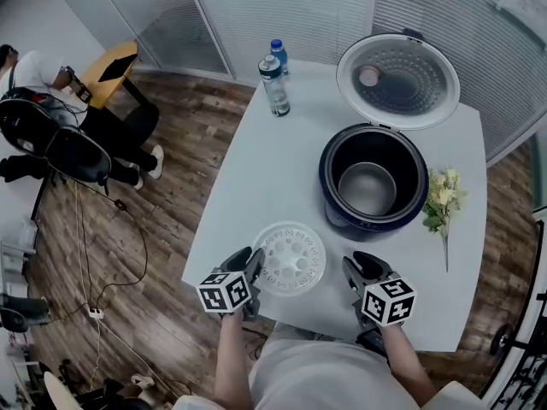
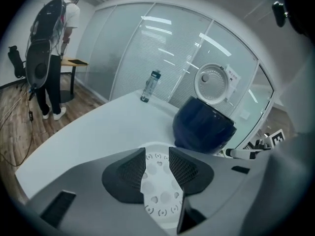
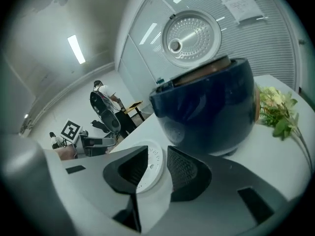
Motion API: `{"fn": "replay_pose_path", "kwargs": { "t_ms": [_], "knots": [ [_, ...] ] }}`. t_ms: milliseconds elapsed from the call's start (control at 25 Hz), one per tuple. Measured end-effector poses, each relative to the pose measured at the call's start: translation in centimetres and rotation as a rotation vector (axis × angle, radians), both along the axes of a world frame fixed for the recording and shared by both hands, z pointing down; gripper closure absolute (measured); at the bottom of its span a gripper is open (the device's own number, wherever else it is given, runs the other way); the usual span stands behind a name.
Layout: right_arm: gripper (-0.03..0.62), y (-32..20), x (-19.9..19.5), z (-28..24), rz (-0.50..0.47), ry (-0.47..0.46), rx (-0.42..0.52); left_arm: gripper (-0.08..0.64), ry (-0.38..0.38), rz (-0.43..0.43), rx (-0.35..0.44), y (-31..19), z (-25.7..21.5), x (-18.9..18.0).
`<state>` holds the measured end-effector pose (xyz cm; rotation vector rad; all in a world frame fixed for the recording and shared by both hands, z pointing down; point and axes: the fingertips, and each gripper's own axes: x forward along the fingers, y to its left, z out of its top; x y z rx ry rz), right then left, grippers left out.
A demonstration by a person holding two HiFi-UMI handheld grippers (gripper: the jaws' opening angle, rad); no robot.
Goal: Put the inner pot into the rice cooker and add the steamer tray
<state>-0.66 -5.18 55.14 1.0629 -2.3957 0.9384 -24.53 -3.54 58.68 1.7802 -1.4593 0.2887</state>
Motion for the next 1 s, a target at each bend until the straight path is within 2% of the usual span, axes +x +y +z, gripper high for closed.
{"fn": "replay_pose_path", "kwargs": {
  "t_ms": [240, 400, 520, 720, 800, 880, 920, 1000],
  "knots": [
    [0.465, 0.2, -1.4, 5.6, 0.029, 0.044, -0.135, 0.408, -0.029, 0.123, -0.088, -1.6, 4.2, -0.8],
    [0.465, 0.7, -2.6, 8.4, 0.048, 0.070, -0.212, 0.408, -0.028, 0.144, -0.130, -1.7, 6.3, -2.2],
    [0.465, 1.2, -3.4, 9.6, 0.071, 0.061, -0.253, 0.408, 0.023, 0.153, -0.150, -1.4, 7.5, -2.7],
    [0.465, 1.3, -4.5, 10.5, 0.129, 0.014, -0.309, 0.408, 0.161, 0.186, -0.146, -1.8, 8.4, -2.3],
    [0.465, 1.3, -4.7, 10.9, 0.150, 0.003, -0.324, 0.412, 0.183, 0.193, -0.154, -1.8, 8.8, -2.2],
    [0.469, 1.6, -4.8, 11.3, 0.154, 0.002, -0.333, 0.440, 0.192, 0.217, -0.174, -1.6, 9.3, -1.8],
    [0.472, 1.6, -5.0, 11.3, 0.148, -0.003, -0.336, 0.486, 0.203, 0.228, -0.182, -1.5, 9.5, -1.6],
    [0.496, 1.5, -5.4, 11.3, 0.132, -0.019, -0.339, 0.491, 0.236, 0.228, -0.184, -1.6, 9.7, -1.6]
  ]
}}
